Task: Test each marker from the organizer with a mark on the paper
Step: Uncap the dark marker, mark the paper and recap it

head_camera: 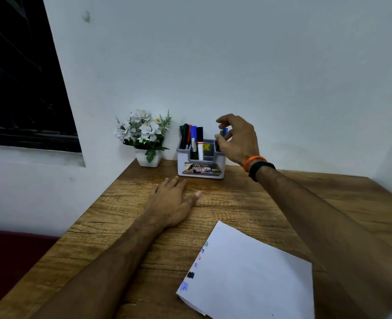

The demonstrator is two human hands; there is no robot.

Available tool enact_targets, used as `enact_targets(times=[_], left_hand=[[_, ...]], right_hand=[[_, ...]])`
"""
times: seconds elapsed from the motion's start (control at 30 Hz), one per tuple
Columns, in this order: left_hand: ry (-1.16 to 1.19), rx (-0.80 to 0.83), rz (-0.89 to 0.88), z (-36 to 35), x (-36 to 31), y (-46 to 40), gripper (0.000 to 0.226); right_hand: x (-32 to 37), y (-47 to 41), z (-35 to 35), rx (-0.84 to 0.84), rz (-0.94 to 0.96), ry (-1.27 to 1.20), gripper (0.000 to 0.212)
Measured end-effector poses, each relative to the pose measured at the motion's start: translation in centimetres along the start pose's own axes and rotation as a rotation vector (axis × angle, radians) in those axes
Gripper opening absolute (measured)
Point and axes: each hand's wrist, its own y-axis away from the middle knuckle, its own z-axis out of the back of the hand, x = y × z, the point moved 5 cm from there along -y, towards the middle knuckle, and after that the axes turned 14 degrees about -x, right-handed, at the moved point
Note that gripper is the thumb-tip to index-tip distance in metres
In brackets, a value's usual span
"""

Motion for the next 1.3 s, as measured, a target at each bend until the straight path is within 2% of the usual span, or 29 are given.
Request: enact_targets(times=[0.1, 0.2, 0.5, 0.7, 0.83, 1.0, 1.07, 1.3], left_hand=[[-0.067, -0.071, 0.026, 0.9, 1.4, -0.5, 0.072], [-0.089, -0.023, 0.067, 0.6, 2.6, -0.4, 0.074], [-0.075, -0.007, 0.075, 0.0, 2.8, -0.4, 0.075], [-0.081, -0.009, 0.077, 0.0, 2.8, -0.5, 0.074], [-0.079, -0.008, 0.079, -0.1, 2.9, -0.5, 0.074], [-0.08, -0.008, 0.078, -0.1, 2.9, -0.4, 0.075], [-0.081, -0.007, 0.079, -0.1, 2.9, -0.5, 0.075], [-0.082, -0.01, 0.068, 0.0, 2.8, -0.4, 0.074]], right_hand=[[1.1, -0.1, -1.3, 0.063, -0.003, 0.021, 0.032], [1.9, -0.6, -2.8, 0.134, -0.01, 0.045, 0.032], [4.1, -1.7, -6.8, 0.271, 0.147, 0.266, 0.052], [3.9, -1.5, -8.4, 0.348, 0.125, 0.358, 0.052], [3.7, -1.7, -8.1, 0.292, 0.081, 0.264, 0.046], [4.5, -1.1, -6.7, 0.143, 0.064, -0.032, 0.035], [4.7, -0.7, -6.6, 0.141, 0.067, -0.074, 0.036], [4.6, 0.4, -6.4, 0.124, -0.131, -0.163, 0.05]])
